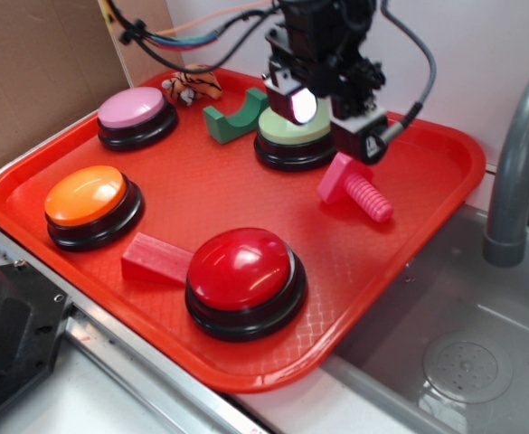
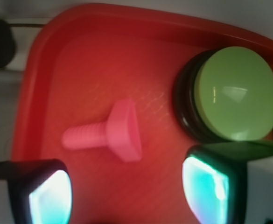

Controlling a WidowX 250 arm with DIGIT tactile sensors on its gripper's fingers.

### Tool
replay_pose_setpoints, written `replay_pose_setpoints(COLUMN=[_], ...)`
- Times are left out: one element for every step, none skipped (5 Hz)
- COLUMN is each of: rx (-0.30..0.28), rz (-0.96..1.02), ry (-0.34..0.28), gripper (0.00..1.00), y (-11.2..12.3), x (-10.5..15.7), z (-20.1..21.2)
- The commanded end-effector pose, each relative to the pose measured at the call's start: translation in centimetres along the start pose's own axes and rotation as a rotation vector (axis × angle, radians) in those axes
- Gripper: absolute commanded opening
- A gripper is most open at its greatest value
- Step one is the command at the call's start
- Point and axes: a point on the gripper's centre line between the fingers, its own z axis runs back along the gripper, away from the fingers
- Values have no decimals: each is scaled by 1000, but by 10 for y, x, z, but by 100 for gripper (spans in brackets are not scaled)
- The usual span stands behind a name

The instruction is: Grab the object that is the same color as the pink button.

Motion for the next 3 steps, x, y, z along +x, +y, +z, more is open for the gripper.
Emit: replay_pose_setpoints(rx=[-32, -85, -168], rz=[-27, -69, -97], ry=[-49, -23, 2], gripper=[100, 100, 40], y=[0, -8, -8], x=[22, 24, 25], z=[-2, -8, -14])
